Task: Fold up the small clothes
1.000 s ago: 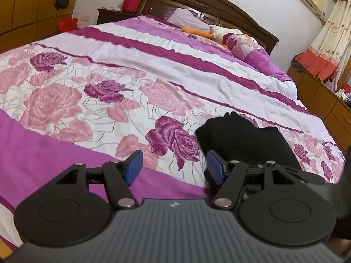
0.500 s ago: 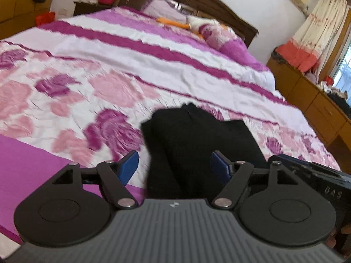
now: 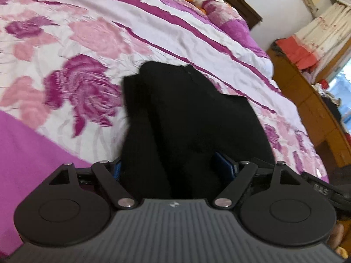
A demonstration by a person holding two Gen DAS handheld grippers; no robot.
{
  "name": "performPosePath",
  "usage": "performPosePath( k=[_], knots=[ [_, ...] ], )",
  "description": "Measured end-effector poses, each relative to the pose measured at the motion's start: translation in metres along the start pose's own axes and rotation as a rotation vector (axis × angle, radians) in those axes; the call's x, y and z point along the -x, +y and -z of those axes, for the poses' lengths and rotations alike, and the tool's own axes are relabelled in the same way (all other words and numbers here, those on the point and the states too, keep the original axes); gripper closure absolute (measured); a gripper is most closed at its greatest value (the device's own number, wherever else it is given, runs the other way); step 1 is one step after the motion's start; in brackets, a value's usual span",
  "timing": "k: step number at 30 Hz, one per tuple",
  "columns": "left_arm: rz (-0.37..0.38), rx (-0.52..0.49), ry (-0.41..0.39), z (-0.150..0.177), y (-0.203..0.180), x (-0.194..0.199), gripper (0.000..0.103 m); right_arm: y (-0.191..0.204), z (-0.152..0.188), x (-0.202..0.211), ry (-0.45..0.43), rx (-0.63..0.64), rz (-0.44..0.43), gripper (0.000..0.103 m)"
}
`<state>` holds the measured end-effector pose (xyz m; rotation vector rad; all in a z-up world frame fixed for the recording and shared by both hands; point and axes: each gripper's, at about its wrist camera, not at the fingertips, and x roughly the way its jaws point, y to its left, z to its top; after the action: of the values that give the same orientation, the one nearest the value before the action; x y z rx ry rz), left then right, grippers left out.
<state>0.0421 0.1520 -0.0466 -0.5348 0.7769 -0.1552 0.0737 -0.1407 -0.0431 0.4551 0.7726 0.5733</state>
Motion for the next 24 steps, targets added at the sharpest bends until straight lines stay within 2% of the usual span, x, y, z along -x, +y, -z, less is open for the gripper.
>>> performPosePath(
  k=[4, 8, 12, 15, 20, 24],
  knots=[
    [0.083, 0.032, 0.025, 0.001, -0.002, -0.011, 0.023, -0.014, -0.003, -0.019, 0.018, -0.043, -0.093, 0.028],
    [0.130, 0.044, 0.019, 0.005, -0.005, -0.014, 0.039, -0.019, -0.006, -0.026, 0.015, -0.066, -0.138, 0.031],
    [0.159, 0.072, -0.012, 0.008, -0.009, -0.011, 0.047, -0.021, -0.007, -0.020, -0.005, -0.066, -0.179, 0.059],
    [0.207, 0.057, -0.054, 0.006, -0.024, -0.006, 0.049, -0.018, -0.016, -0.005, -0.045, -0.024, -0.200, 0.061],
    [0.273, -0.041, -0.136, -0.007, -0.064, -0.011, 0.049, -0.015, -0.045, 0.026, -0.133, 0.058, -0.194, 0.062],
    [0.296, -0.078, -0.119, -0.010, -0.088, -0.035, 0.049, -0.031, -0.066, 0.040, -0.161, 0.094, -0.156, 0.061]
  ],
)
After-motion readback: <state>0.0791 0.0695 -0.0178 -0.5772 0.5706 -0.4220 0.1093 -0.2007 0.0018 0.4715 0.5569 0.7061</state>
